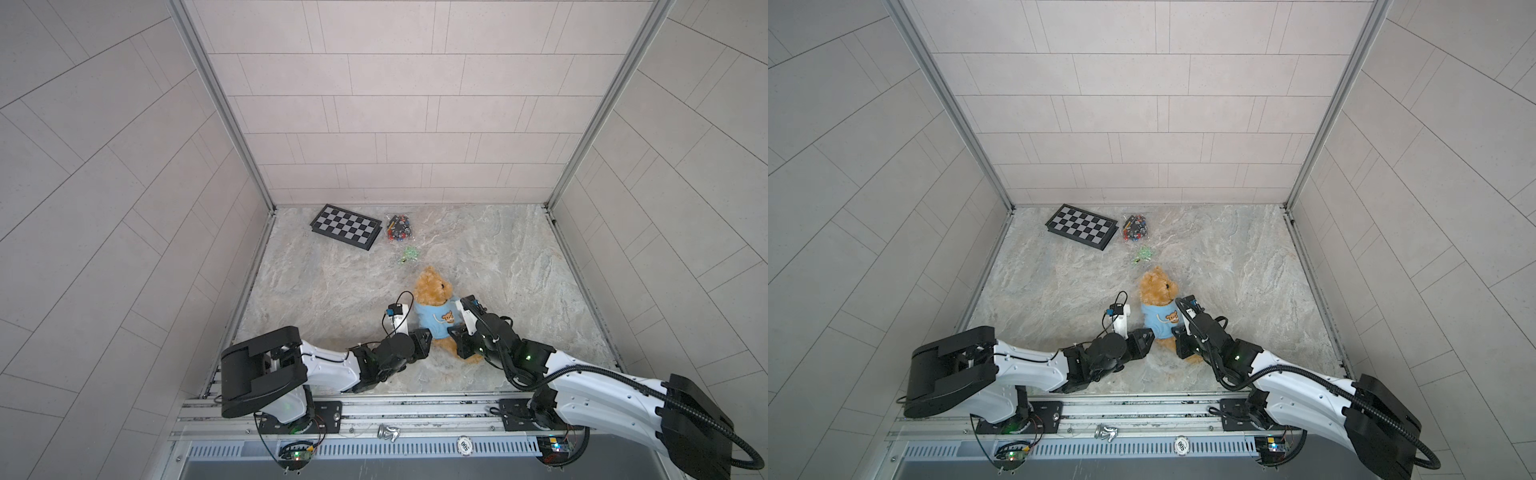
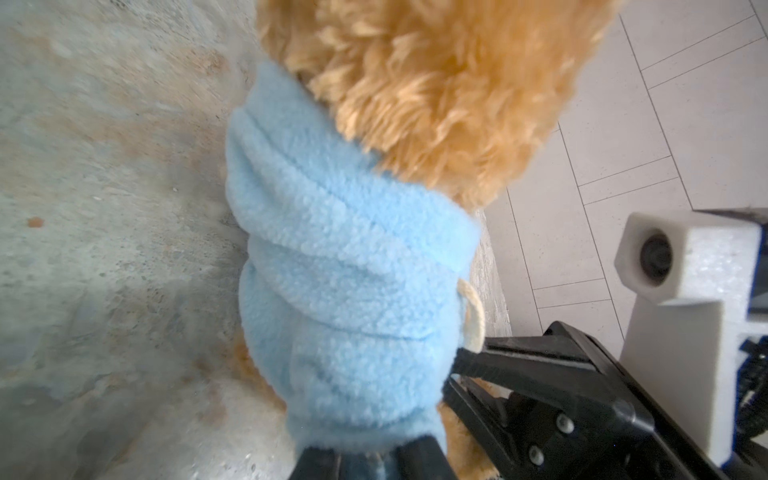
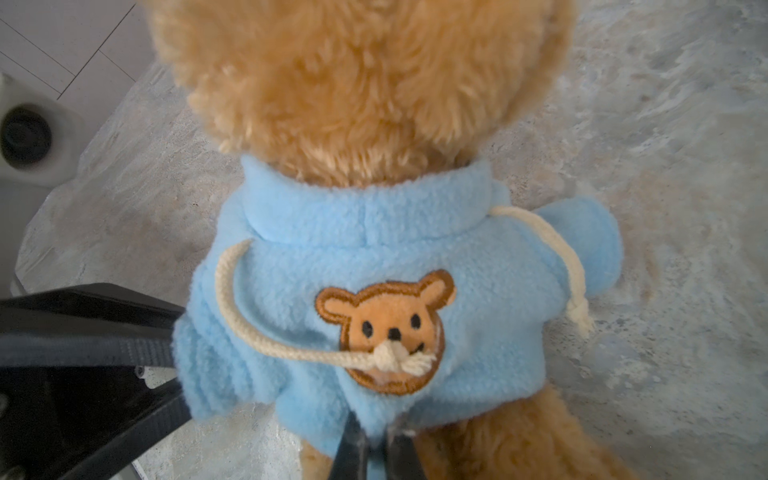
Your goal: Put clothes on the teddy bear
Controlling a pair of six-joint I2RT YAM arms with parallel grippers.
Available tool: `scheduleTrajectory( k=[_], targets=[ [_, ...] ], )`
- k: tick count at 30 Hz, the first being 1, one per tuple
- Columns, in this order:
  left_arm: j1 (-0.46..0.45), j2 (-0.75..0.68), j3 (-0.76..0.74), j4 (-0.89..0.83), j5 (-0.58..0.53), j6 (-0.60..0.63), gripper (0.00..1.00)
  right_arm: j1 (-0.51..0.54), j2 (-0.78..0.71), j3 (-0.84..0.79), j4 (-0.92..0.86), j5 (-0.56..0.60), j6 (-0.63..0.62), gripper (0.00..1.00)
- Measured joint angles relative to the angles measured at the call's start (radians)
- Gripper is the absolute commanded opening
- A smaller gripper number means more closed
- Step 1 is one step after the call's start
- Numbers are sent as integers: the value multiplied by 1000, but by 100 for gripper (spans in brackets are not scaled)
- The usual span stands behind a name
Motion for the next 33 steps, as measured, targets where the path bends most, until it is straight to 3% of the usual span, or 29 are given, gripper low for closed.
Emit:
scheduleTrajectory(
  k=[4, 12, 17, 29, 33],
  targets=[
    [13, 30, 0, 58, -20, -13, 0, 0, 0, -4, 10, 6, 1, 0],
    [19, 38, -35, 138, -16, -20, 0, 0, -47, -5, -36, 26, 2, 0],
    [19, 18, -96, 169, 45, -24, 0, -18, -80, -5, -93, 28, 3, 0],
    [20, -182, -161, 61, 197, 8, 0, -78, -134, 5, -172, -27, -24, 0],
    [22, -210, -161, 9, 202, 18, 0, -15, -121, 44, -204, -16, -59, 25]
  ],
)
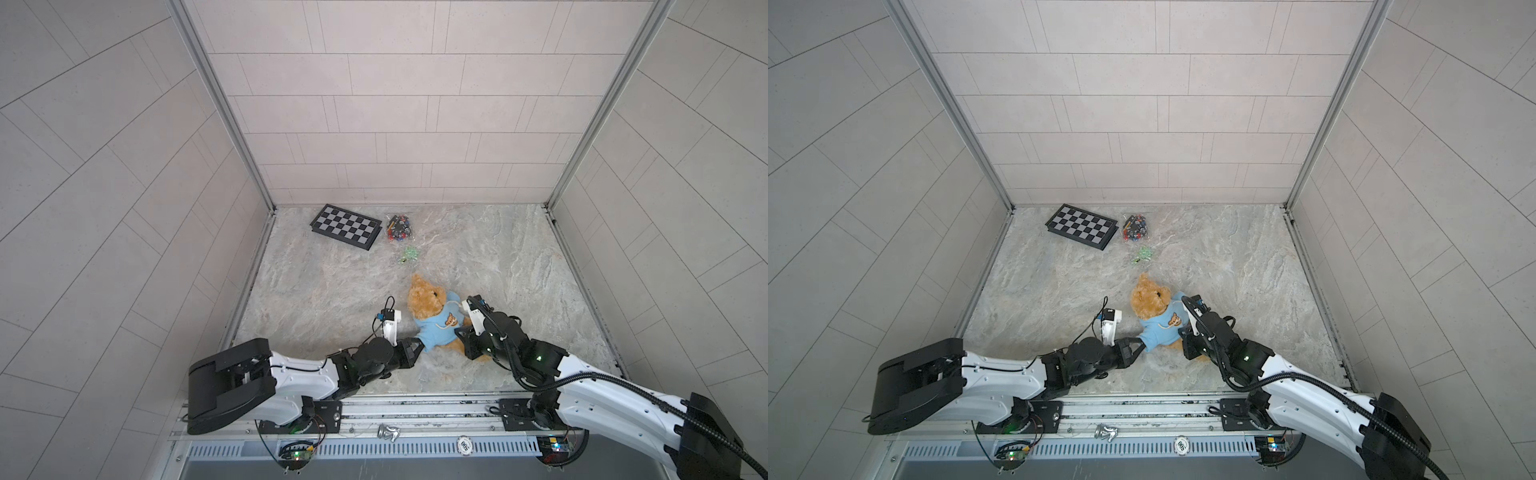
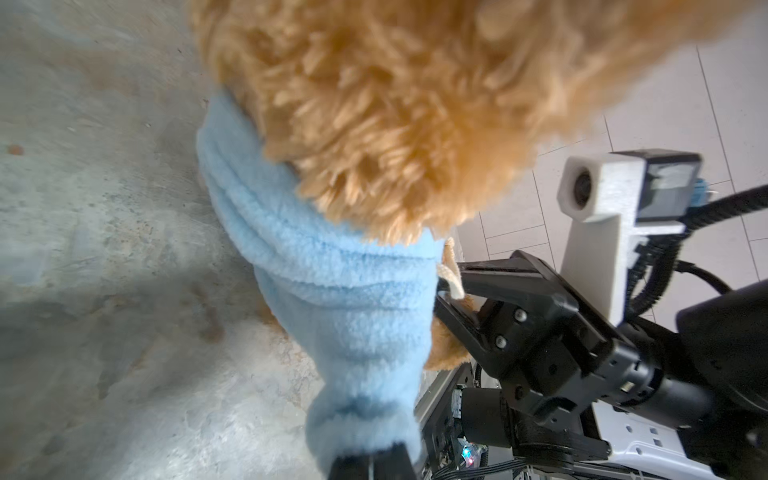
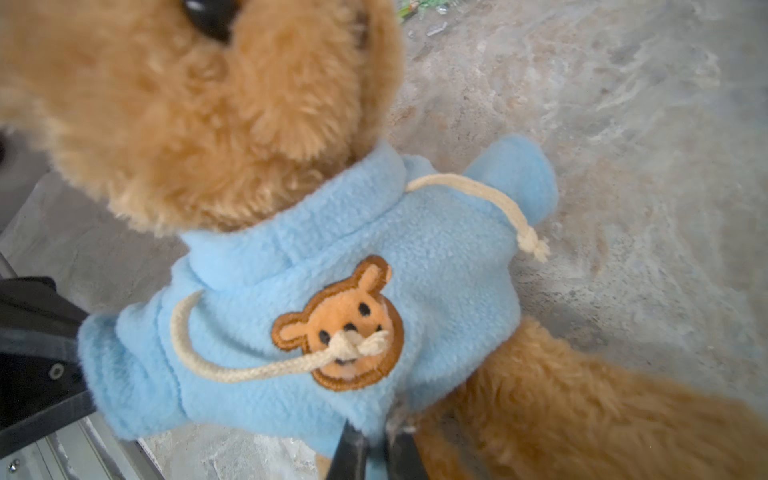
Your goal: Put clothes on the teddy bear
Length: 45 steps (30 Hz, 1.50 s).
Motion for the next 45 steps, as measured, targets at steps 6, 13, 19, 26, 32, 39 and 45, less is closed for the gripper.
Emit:
scheduleTrajectory(
  k=[6, 13, 19, 26, 32, 39, 45],
  targets=[
    [0, -8, 2, -39, -2, 0, 0, 182, -37, 97, -71, 74, -87, 56],
    [-8, -54, 2, -51, 9, -1, 0, 294, 80, 122, -10, 79, -133, 61],
    [-21, -94, 2, -72, 20, 0, 0, 304, 233, 132, 45, 103, -154, 33],
    [-20, -130, -8, -80, 25, 0, 0, 299, 227, 135, 54, 176, -155, 0],
    [-4, -209, -42, -117, 59, 21, 0, 253, 175, 114, 58, 179, -130, 0],
    [55, -242, -51, -166, 164, 72, 0, 203, 151, 95, 56, 181, -91, 0],
    [72, -297, -66, -226, 287, 137, 0, 90, 145, 52, 42, 192, -66, 0]
  ],
)
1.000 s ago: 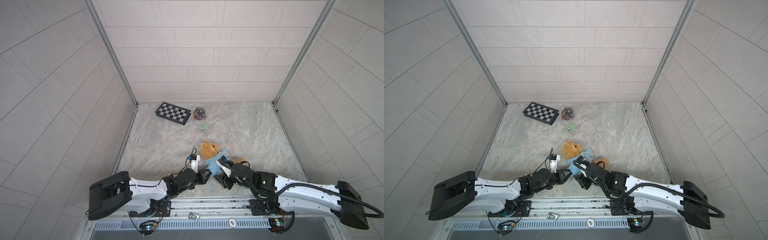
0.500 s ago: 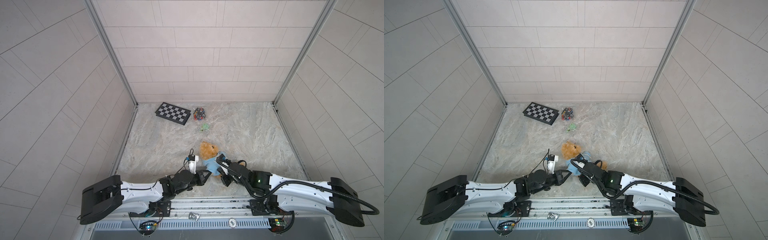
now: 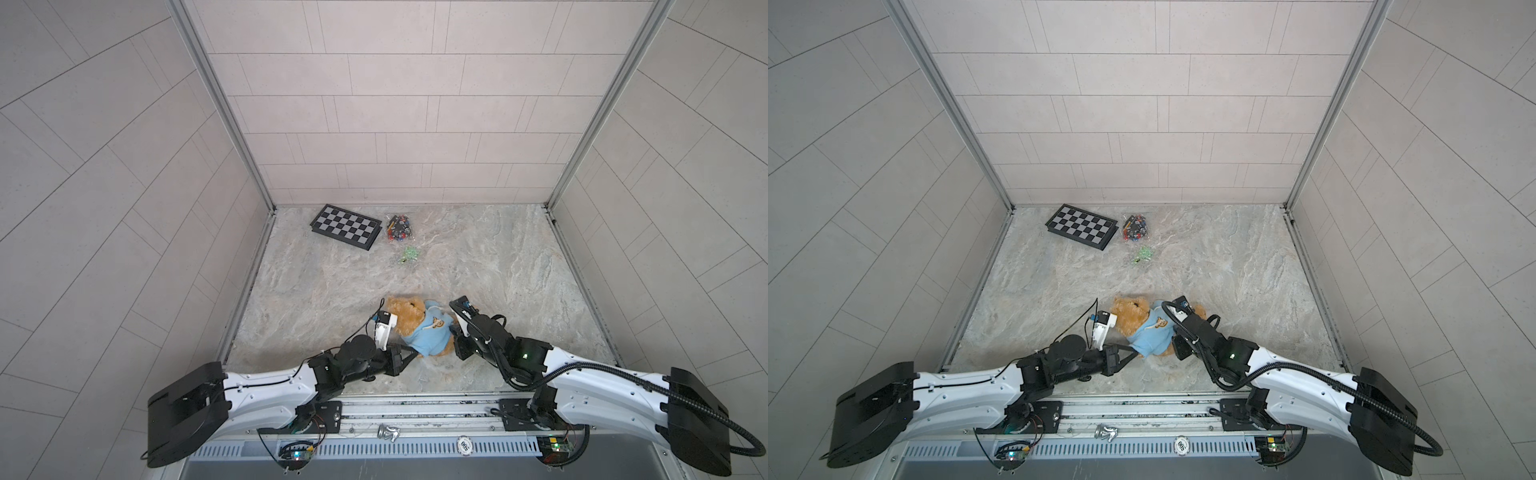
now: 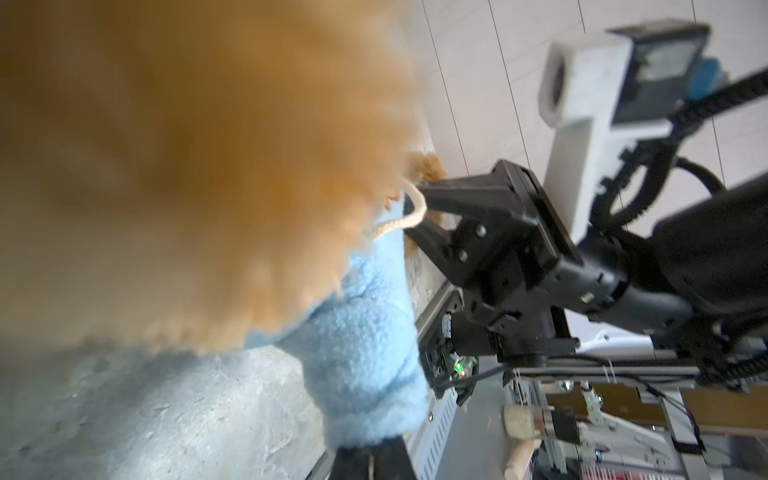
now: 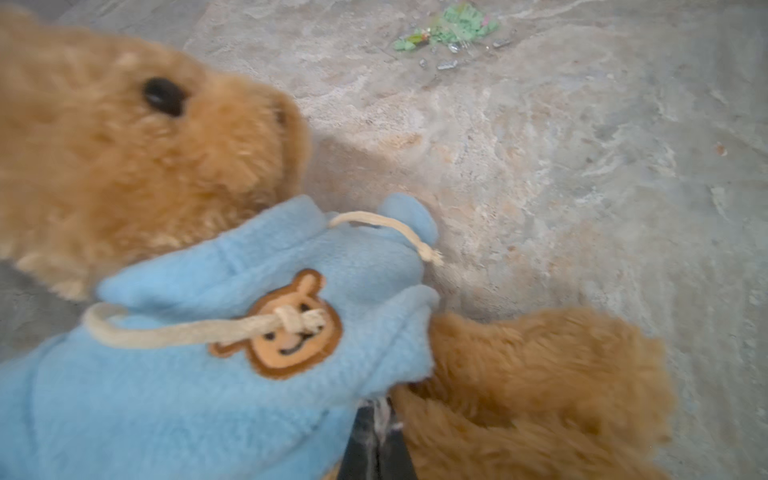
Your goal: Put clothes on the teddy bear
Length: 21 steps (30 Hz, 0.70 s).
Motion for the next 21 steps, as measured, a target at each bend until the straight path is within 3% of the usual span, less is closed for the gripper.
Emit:
scheduleTrajectory(
  k=[2, 5, 8, 12, 21],
  targets=[
    [1, -31, 0, -34, 23, 21, 0, -5, -12, 0, -8, -17, -5, 1],
    [5, -71, 4, -103, 40, 58, 0, 1, -76, -11, 13, -82, -44, 27],
    [5, -101, 26, -195, 40, 112, 0, 20, -150, -17, 48, -163, -102, 43],
    [6, -126, 58, -285, 20, 173, 0, 29, -113, 73, 42, -258, -170, 48],
    [6, -145, 60, -352, -50, 214, 0, 35, 246, 281, 58, -417, -305, 50]
  ],
)
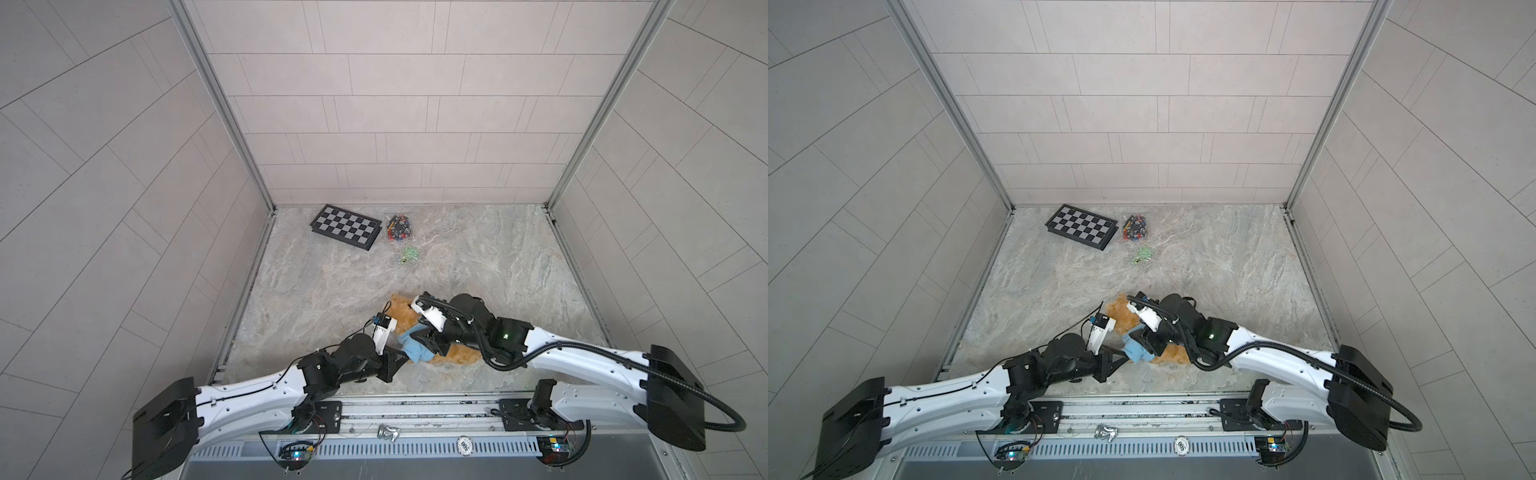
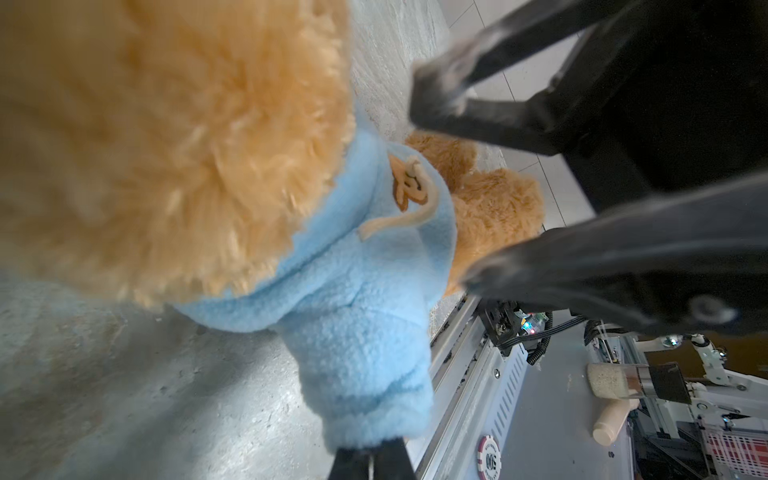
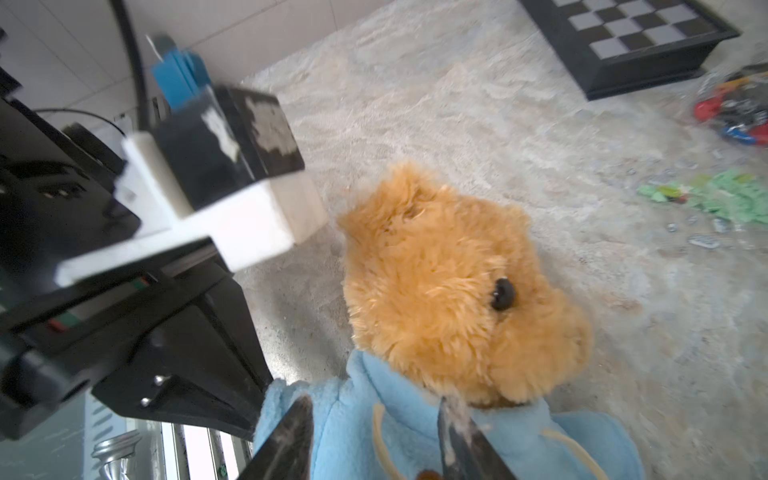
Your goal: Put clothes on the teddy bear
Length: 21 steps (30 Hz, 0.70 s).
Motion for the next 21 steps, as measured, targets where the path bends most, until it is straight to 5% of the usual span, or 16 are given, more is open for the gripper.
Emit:
scheduleTrajectory(
  k=[6, 11, 21],
  targets=[
    [0, -14, 0, -37, -27, 15, 0, 2, 120, 23, -16, 2, -38, 41],
    [0, -32, -1, -46, -48, 16, 0, 11, 163, 64, -47, 56, -48, 0],
    [3, -119, -39, -61, -114, 3, 0, 8, 146, 101, -158, 209, -5, 0]
  ],
)
